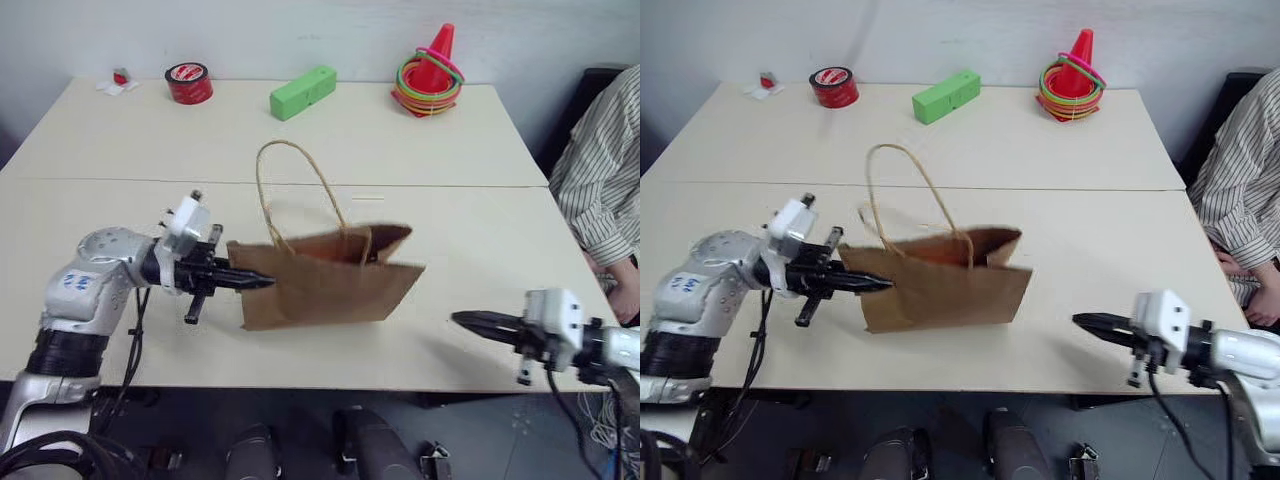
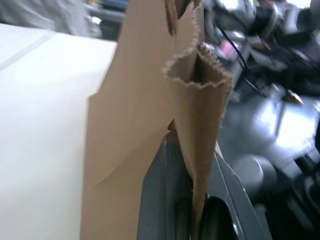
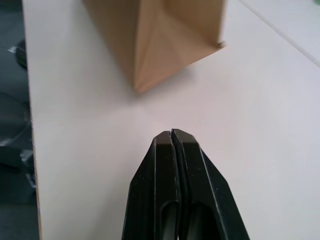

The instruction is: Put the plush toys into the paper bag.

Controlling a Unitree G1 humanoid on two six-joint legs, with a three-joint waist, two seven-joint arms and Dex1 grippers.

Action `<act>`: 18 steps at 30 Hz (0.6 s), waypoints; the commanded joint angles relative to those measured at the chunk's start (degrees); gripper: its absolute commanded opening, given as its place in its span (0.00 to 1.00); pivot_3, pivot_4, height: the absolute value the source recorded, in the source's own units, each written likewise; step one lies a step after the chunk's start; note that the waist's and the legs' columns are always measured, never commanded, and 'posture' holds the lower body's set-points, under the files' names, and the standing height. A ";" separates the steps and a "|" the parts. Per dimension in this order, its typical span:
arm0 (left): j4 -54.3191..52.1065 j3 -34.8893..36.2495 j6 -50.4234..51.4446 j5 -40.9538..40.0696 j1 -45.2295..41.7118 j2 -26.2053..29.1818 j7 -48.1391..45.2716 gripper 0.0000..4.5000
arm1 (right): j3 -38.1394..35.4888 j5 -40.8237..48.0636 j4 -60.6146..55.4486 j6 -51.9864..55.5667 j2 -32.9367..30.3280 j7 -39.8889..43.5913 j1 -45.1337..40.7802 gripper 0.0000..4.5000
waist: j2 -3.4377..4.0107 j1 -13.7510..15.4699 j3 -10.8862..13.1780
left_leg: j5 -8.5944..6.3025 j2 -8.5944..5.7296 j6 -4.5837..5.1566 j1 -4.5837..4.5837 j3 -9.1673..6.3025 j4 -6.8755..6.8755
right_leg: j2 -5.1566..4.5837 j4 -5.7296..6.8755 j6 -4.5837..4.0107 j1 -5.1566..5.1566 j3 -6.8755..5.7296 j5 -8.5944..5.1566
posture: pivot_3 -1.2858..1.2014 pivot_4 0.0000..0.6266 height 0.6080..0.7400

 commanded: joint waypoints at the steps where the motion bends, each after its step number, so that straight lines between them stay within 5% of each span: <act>1: 6.09 -1.70 -8.70 4.87 -2.71 -1.29 -4.55 0.01 | -1.33 0.52 -0.50 -2.43 0.59 -0.16 1.29 0.00 | 0.00 -0.01 0.00 | -0.01 -0.01 0.01 0.00 -0.02 0.00 | 0.00 0.02 0.01 0.00 0.02 0.00 | 0.52 0.24 1.00; 5: 6.58 -0.60 -10.19 5.80 -2.15 -0.85 -2.07 0.15 | -0.45 3.64 -3.34 0.68 2.87 -2.69 2.23 0.00 | 0.02 0.06 0.00 | -0.04 0.07 0.04 -0.07 -0.04 0.01 | -0.01 0.04 0.02 -0.03 0.03 0.00 | 0.52 0.24 1.00; 7: 4.51 1.82 -10.56 5.49 -0.26 0.61 -0.18 0.29 | -0.51 4.41 -4.58 1.80 2.85 -3.05 2.60 0.09 | 0.03 0.03 0.01 | -0.06 0.24 0.06 -0.10 -0.02 0.02 | -0.04 0.07 0.05 -0.07 0.05 -0.02 | 0.52 0.24 1.00; 15: -3.57 23.71 -13.22 6.68 19.63 8.64 14.27 0.85 | -5.61 5.17 0.77 -0.72 -1.98 0.41 -1.99 0.68 | 0.04 -1.42 0.02 | -0.10 0.34 0.09 -0.04 0.03 0.04 | -0.12 0.19 0.02 -0.11 0.05 -0.03 | 0.52 0.24 1.00; 18: -6.74 30.07 -13.40 7.40 28.40 9.30 17.59 0.86 | -5.70 4.64 5.83 -1.90 -5.28 3.74 -5.62 0.93 | 0.04 -1.28 0.02 | -0.16 0.29 0.20 -0.01 0.03 0.03 | -0.21 0.14 0.02 -0.07 0.01 -0.04 | 0.52 0.24 1.00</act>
